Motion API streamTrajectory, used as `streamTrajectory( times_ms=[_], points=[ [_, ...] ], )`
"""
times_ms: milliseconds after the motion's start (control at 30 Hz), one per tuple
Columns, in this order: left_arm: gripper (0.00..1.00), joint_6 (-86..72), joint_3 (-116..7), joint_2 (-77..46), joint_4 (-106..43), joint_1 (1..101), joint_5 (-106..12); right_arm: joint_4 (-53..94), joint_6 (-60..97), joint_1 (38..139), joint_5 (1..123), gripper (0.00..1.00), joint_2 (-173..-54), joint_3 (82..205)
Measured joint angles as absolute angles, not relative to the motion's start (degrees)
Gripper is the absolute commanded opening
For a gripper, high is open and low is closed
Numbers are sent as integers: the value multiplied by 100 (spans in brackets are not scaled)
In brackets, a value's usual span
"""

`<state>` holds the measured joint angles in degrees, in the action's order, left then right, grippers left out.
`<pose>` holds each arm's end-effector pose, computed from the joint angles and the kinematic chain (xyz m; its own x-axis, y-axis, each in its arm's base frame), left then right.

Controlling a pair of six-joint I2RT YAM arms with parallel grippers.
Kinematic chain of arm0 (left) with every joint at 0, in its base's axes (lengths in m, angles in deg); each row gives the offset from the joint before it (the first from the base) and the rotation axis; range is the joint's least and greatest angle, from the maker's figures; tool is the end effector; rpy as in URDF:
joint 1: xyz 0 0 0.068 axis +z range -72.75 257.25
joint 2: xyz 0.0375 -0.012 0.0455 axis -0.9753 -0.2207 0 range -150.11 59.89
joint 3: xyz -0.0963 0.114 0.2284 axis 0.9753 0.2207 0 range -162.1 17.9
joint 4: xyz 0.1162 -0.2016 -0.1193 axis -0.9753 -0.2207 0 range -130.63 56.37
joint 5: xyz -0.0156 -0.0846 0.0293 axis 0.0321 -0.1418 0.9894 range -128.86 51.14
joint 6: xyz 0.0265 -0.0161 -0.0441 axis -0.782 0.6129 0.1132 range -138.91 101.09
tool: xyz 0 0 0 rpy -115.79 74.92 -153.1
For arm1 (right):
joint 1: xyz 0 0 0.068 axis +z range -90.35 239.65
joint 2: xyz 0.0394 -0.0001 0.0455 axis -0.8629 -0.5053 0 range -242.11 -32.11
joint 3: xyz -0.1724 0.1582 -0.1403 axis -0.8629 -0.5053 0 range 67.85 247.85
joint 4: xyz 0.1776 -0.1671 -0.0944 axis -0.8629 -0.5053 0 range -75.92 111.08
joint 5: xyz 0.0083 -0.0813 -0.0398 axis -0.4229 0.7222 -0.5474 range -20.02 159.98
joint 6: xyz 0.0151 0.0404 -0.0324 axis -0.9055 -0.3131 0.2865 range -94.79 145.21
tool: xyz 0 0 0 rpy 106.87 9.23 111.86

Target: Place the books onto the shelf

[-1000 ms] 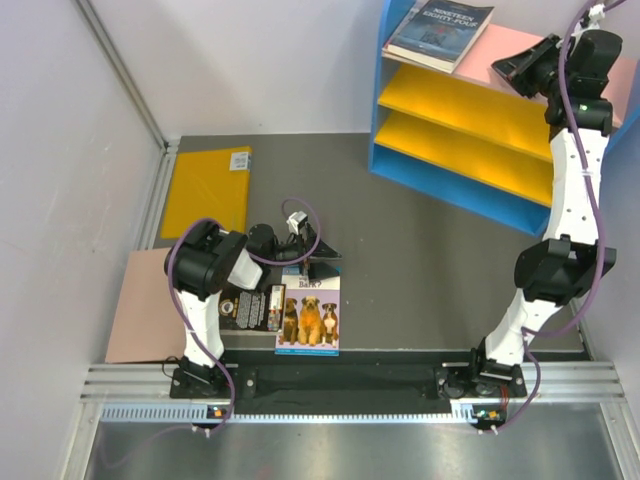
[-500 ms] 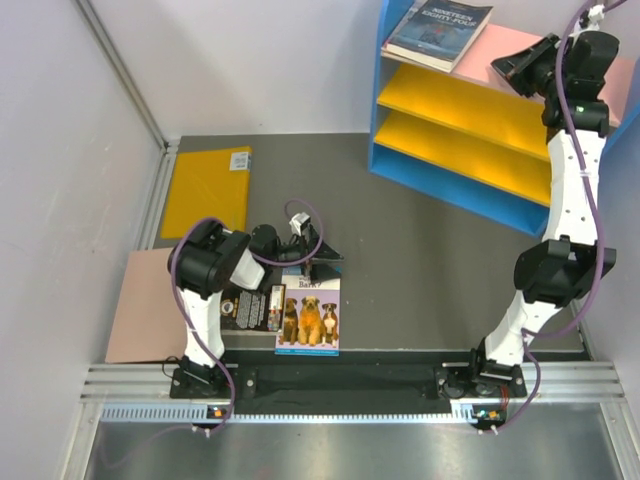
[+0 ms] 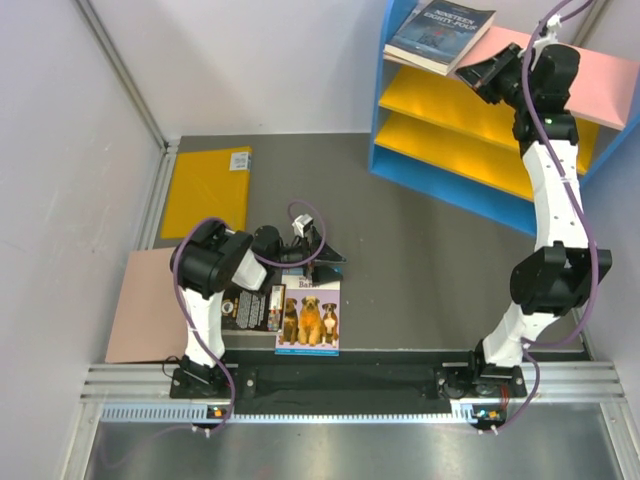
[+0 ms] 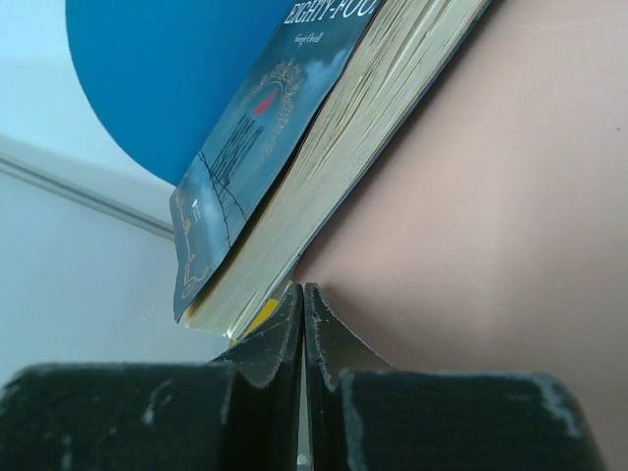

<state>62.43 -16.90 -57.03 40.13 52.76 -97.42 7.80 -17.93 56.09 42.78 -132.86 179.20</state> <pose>0.2824 -0.1619 0.1010 -0.9931 -0.1143 -0.0264 0.0175 0.0784 -0.9968 0.4049 -0.0089 0.4719 -0.3078 0.6284 -0.7144 -0.2605 0.6665 0.6985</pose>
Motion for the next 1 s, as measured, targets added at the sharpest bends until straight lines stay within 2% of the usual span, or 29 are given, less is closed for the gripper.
streamTrajectory(
  times_ms=[633,1000],
  points=[
    [99,6272,-1690,-5703,4015,5256,-9727,-236,-1743,5601,4322,0,-12945,18604],
    [99,6267,-1690,-5703,4015,5228,-9714,-254,-1443,5577,5365,0,-13153,19518]
  ],
)
